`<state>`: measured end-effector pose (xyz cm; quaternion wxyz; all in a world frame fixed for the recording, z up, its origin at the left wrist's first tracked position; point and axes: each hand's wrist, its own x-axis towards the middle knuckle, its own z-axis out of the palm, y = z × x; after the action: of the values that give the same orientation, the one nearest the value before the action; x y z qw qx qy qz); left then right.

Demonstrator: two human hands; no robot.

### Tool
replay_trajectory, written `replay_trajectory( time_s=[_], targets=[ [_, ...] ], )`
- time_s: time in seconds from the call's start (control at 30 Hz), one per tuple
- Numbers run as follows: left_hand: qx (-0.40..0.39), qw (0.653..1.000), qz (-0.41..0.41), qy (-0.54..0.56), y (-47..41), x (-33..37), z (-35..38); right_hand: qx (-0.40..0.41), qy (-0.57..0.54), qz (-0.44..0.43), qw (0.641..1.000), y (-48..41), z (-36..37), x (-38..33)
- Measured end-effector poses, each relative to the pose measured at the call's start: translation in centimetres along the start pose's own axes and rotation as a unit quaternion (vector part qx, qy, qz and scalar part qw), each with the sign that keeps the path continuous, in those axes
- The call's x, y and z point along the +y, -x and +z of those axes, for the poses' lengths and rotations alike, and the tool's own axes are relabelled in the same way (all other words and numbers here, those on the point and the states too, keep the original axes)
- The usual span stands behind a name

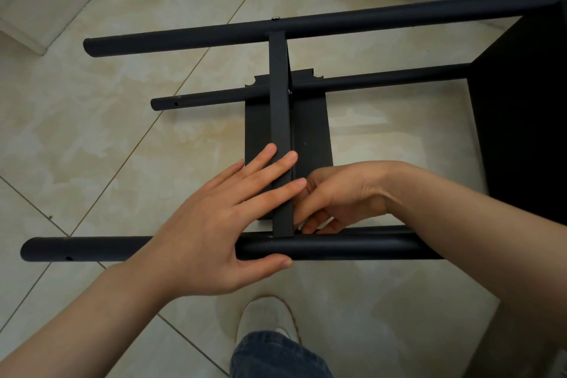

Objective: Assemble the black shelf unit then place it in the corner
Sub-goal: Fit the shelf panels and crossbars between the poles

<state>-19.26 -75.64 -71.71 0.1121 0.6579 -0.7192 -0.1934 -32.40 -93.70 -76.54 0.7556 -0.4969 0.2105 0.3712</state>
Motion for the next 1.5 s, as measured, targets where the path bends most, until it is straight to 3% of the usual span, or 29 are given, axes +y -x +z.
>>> replay_trajectory(
  time_s=[0.67,1.5],
  targets=[
    [0.004,1.0,0.0,0.005,0.05,-0.04,0.04,0.021,0.037,-0.005,0.999,-0.22,0.38,0.03],
    [0.006,1.0,0.003,0.001,0.02,-0.14,0.12,0.022,0.003,-0.039,0.999,-0.16,0.44,0.21]
  ],
)
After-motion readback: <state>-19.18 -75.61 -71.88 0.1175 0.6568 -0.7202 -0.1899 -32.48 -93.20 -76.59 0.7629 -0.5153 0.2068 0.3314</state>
